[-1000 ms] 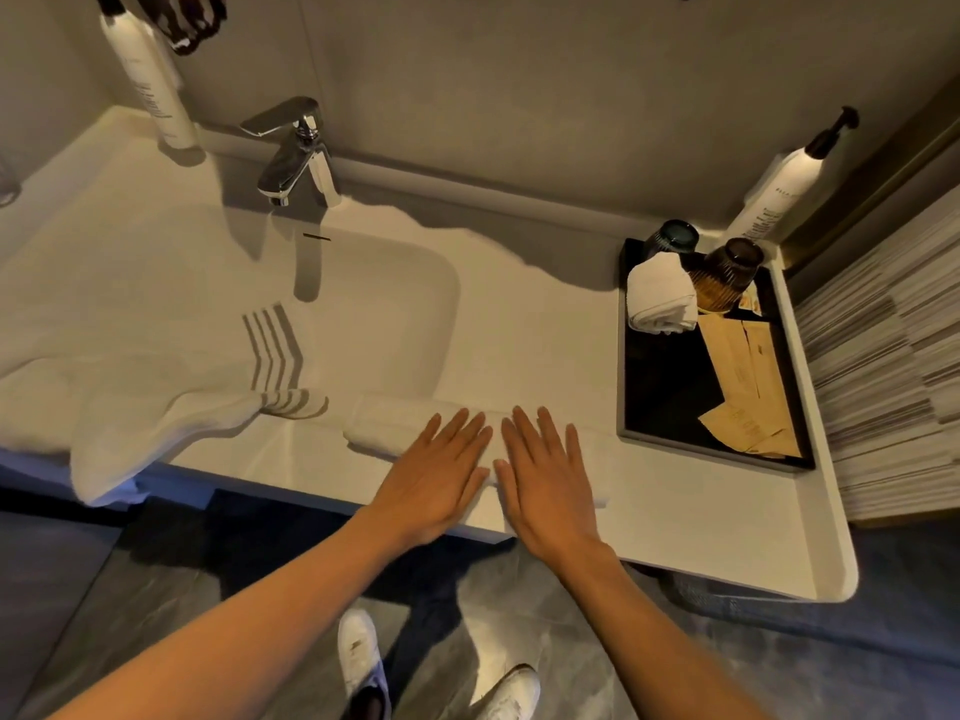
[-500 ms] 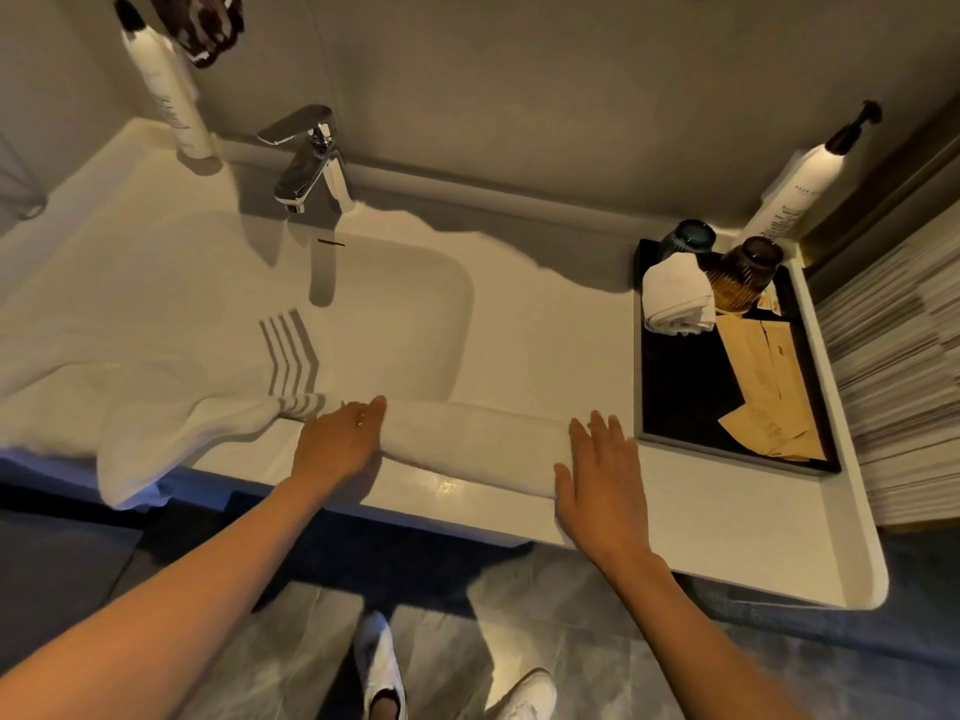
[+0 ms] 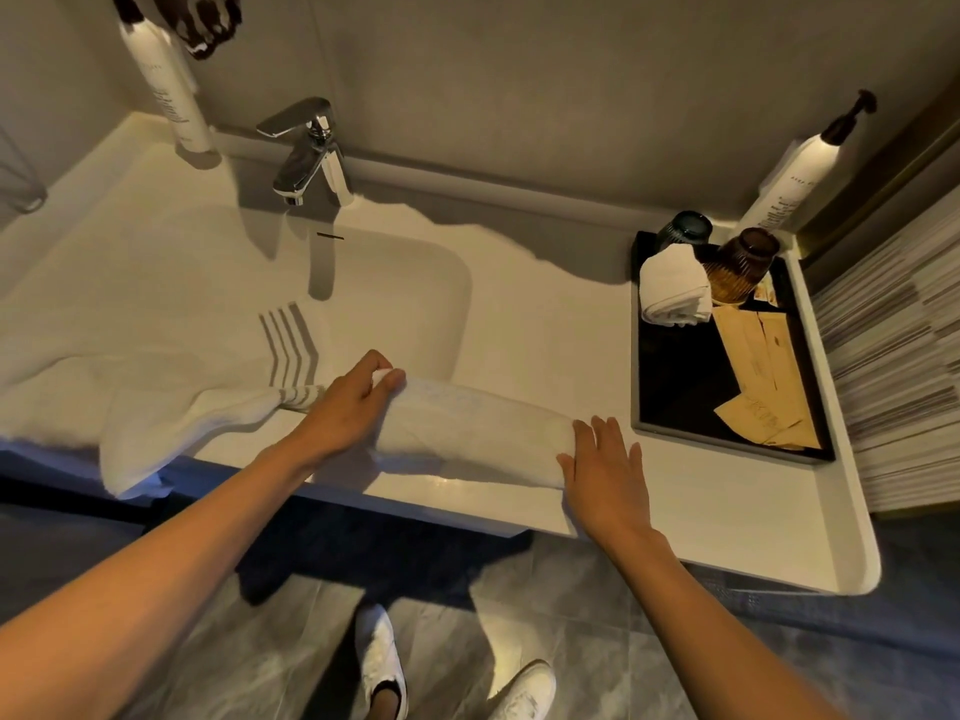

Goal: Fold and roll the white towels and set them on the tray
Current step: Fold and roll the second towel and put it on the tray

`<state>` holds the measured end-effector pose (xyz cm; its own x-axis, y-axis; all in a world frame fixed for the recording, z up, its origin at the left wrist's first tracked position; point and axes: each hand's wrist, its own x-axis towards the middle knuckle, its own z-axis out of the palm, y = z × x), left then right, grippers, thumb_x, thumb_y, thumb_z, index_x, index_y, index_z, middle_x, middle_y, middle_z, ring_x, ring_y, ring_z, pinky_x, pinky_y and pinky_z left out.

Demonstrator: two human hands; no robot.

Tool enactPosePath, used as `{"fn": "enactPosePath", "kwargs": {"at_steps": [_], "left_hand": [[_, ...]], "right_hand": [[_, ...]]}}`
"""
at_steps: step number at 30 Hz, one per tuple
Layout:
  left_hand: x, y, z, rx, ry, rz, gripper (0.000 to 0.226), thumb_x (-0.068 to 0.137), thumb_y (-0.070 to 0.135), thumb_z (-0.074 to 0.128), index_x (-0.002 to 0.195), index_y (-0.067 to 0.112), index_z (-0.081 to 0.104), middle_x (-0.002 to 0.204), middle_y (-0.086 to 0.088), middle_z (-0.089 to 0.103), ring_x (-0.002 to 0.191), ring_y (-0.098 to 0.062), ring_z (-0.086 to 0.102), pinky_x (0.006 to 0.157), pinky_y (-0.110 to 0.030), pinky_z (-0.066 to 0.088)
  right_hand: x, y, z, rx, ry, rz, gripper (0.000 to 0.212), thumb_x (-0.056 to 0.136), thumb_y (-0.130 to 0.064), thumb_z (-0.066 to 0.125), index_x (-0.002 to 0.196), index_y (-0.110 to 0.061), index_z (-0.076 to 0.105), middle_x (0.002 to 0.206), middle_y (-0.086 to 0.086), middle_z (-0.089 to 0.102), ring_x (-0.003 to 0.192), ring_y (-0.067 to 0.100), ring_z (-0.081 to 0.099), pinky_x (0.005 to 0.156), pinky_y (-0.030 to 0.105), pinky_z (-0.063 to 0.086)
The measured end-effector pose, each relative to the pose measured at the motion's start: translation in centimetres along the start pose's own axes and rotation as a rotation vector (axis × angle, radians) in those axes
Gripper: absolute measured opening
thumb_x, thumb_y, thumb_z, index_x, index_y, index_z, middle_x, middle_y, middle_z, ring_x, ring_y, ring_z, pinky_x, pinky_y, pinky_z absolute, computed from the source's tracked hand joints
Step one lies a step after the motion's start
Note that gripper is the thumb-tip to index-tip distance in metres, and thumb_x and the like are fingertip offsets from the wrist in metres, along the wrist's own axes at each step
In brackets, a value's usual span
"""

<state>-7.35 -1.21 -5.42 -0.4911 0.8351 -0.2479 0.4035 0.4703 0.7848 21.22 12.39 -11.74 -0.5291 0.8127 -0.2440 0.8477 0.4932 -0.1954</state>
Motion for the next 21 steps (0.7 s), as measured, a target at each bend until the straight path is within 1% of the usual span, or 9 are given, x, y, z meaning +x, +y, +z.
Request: {"fn": "enactPosePath", "kwargs": {"at_steps": [4, 6, 8, 10, 13, 15, 17, 19, 21], "left_hand": [[-0.1, -0.8, -0.4, -0.042, -0.176, -0.181, 0.039, 0.088, 0.064, 0.054, 0.099, 0.026, 0.052, 0.09, -0.001, 0.065, 0.083, -0.017, 0.06, 0.073, -0.031, 0.044], [-0.5, -0.7, -0.5, -0.063, -0.284, -0.219, 0.04, 0.084, 0.042, 0.075, 0.115, 0.028, 0.053, 0.105, 0.009, 0.065, 0.093, -0.007, 0.061, 0.073, -0.02, 0.049], [-1.0, -0.6, -0.4, -0.115, -0.349, -0.239, 0.05, 0.082, 0.022, 0.079, 0.124, 0.027, 0.053, 0.111, 0.012, 0.064, 0.098, -0.001, 0.059, 0.071, -0.014, 0.047], [-1.2, -0.9, -0.2, -0.182, -0.319, -0.196, 0.046, 0.084, 0.018, 0.077, 0.123, 0.025, 0.055, 0.099, 0.013, 0.071, 0.091, -0.004, 0.063, 0.068, -0.012, 0.049], [-1.4, -0.5, -0.1, -0.276, -0.076, -0.067, 0.029, 0.088, 0.003, 0.069, 0.113, 0.016, 0.06, 0.068, 0.009, 0.072, 0.07, -0.012, 0.065, 0.058, -0.013, 0.05], [-1.2, 0.2, 0.0, -0.216, 0.068, 0.037, 0.038, 0.087, -0.009, 0.061, 0.109, 0.021, 0.062, 0.078, 0.003, 0.073, 0.077, -0.013, 0.066, 0.062, -0.015, 0.051], [-1.9, 0.6, 0.3, -0.057, 0.097, 0.177, 0.047, 0.084, -0.005, 0.052, 0.109, 0.033, 0.062, 0.098, 0.007, 0.071, 0.09, -0.002, 0.065, 0.071, -0.017, 0.05], [-3.7, -0.6, 0.6, 0.056, 0.013, 0.281, 0.052, 0.08, 0.0, 0.048, 0.107, 0.042, 0.062, 0.104, 0.02, 0.069, 0.098, 0.005, 0.063, 0.078, -0.015, 0.049], [-5.6, -3.1, 1.1, 0.134, -0.123, 0.228, 0.062, 0.079, -0.006, 0.048, 0.104, 0.049, 0.059, 0.105, 0.026, 0.067, 0.103, 0.006, 0.062, 0.083, -0.008, 0.046]], "right_hand": [[0.0, 0.0, 0.0, -0.003, -0.029, 0.013, 0.055, 0.104, -0.034, 0.031, 0.155, -0.018, 0.015, 0.164, 0.008, 0.01, 0.152, 0.025, 0.004, 0.122, 0.048, 0.003], [0.0, -0.1, -0.1, -0.014, -0.041, 0.021, 0.057, 0.104, -0.033, 0.033, 0.155, -0.018, 0.013, 0.164, 0.008, 0.008, 0.152, 0.025, 0.002, 0.122, 0.049, 0.001], [0.0, -0.3, -0.1, -0.022, -0.051, 0.024, 0.058, 0.104, -0.032, 0.034, 0.155, -0.017, 0.012, 0.165, 0.008, 0.006, 0.152, 0.025, 0.001, 0.122, 0.05, 0.0], [-0.1, -0.4, -0.2, -0.026, -0.057, 0.026, 0.059, 0.103, -0.031, 0.036, 0.155, -0.017, 0.011, 0.165, 0.008, 0.006, 0.152, 0.026, 0.0, 0.122, 0.051, 0.0], [-0.1, -0.6, -0.5, -0.039, -0.055, 0.026, 0.062, 0.102, -0.03, 0.041, 0.155, -0.017, 0.012, 0.164, 0.008, 0.007, 0.151, 0.027, 0.001, 0.121, 0.054, -0.001], [-0.2, -0.7, -0.5, -0.056, -0.051, 0.03, 0.063, 0.101, -0.03, 0.042, 0.155, -0.018, 0.012, 0.164, 0.008, 0.008, 0.152, 0.027, 0.0, 0.121, 0.055, -0.001], [-0.5, -0.7, -0.2, -0.065, -0.037, 0.043, 0.061, 0.102, -0.031, 0.038, 0.155, -0.017, 0.012, 0.165, 0.007, 0.008, 0.152, 0.027, -0.001, 0.121, 0.056, -0.001], [-0.8, -0.8, 0.2, -0.059, -0.014, 0.058, 0.057, 0.104, -0.034, 0.029, 0.156, -0.017, 0.012, 0.165, 0.006, 0.008, 0.152, 0.026, -0.002, 0.121, 0.055, -0.001], [-1.0, -0.8, 0.4, -0.053, -0.011, 0.053, 0.055, 0.105, -0.033, 0.024, 0.157, -0.018, 0.011, 0.165, 0.006, 0.007, 0.152, 0.025, -0.003, 0.121, 0.055, -0.001]]}}
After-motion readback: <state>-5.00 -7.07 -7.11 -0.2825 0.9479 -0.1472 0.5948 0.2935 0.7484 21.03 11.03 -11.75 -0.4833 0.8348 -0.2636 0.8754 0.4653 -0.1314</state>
